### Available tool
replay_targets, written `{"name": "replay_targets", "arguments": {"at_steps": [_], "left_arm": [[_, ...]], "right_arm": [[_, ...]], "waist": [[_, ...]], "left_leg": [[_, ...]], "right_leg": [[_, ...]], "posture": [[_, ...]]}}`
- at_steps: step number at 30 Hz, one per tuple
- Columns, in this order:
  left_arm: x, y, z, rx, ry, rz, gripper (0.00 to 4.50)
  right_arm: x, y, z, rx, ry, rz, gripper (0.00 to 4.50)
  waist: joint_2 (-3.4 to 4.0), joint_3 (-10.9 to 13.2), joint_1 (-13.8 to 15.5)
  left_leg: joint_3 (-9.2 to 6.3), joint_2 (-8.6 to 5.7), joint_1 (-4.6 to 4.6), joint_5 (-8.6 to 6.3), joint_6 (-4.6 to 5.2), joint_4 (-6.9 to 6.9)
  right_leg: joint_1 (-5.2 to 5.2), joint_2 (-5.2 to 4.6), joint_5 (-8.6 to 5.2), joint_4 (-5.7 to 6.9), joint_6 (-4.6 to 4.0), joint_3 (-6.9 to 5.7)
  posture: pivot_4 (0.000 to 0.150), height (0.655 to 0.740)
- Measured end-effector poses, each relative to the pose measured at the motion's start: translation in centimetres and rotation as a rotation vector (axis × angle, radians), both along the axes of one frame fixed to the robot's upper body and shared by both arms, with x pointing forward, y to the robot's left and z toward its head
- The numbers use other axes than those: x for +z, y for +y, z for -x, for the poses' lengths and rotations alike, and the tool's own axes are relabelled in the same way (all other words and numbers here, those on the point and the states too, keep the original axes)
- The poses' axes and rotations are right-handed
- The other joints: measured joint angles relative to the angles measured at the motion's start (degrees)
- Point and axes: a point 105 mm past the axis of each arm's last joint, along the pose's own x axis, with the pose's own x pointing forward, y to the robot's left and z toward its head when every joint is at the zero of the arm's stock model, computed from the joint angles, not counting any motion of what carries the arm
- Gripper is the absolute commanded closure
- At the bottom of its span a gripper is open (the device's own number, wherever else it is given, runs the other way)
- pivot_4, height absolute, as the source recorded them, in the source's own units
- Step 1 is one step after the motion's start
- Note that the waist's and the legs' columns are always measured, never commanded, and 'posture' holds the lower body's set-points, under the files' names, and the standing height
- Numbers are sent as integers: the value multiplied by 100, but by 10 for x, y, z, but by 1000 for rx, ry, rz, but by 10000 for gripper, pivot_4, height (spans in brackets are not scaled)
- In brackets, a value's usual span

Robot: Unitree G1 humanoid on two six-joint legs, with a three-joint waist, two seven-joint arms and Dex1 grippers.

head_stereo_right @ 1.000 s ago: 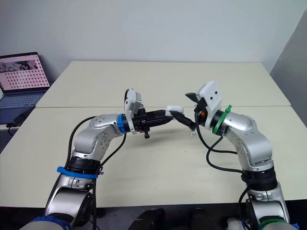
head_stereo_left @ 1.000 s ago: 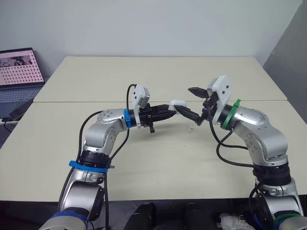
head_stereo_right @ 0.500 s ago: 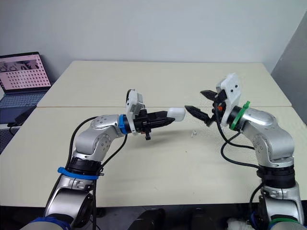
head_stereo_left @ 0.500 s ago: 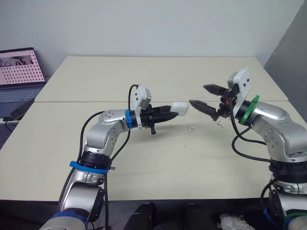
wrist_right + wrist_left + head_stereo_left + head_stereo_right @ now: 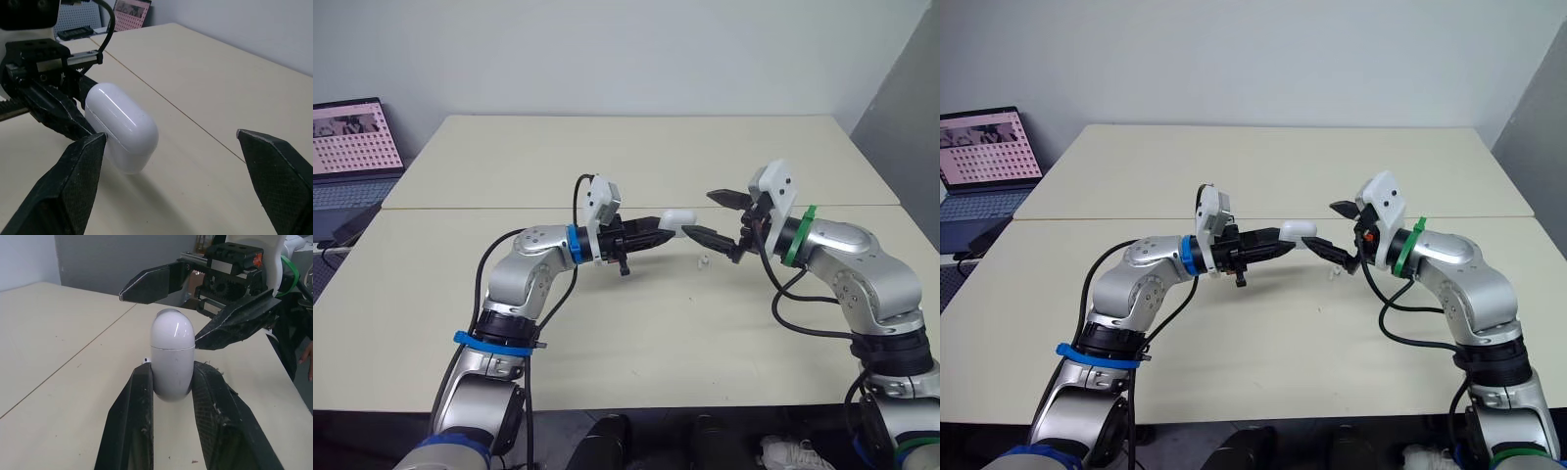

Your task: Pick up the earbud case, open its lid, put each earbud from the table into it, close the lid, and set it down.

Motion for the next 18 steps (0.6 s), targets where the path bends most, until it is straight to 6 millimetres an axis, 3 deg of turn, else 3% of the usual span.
{"name": "replay_targets", "arguments": {"at_steps": [4, 11, 14, 18], "left_arm": [[-2, -2, 2, -17, 3, -5, 37574], [-1, -2, 1, -8, -11, 5, 37574], [2, 1, -11, 61, -28, 35, 37574], [14, 22, -36, 261, -90, 110, 37574]], "right_arm": [[19, -10, -8, -62, -38, -50, 588], [18, -14, -6, -63, 21, -108, 588], [4, -21, -10, -121, 71, -103, 588], [-46, -34, -24, -272, 192, -56, 588]], "waist": [[0, 0, 14], [0, 0, 13], [-1, 0, 18], [-1, -1, 6]], "left_leg": [[0, -2, 0, 0, 0, 0], [-1, -1, 0, 0, 0, 0], [-1, -1, 0, 0, 1, 1], [1, -1, 2, 0, 0, -1]], "right_leg": [[2, 0, 0, -2, 0, 0], [2, -1, 0, -2, 0, -1], [3, -1, 0, -1, 0, -1], [2, -2, 0, 0, 0, 1]], "posture": [[1500, 7400], [1500, 7400], [1500, 7400], [1500, 7400]]}}
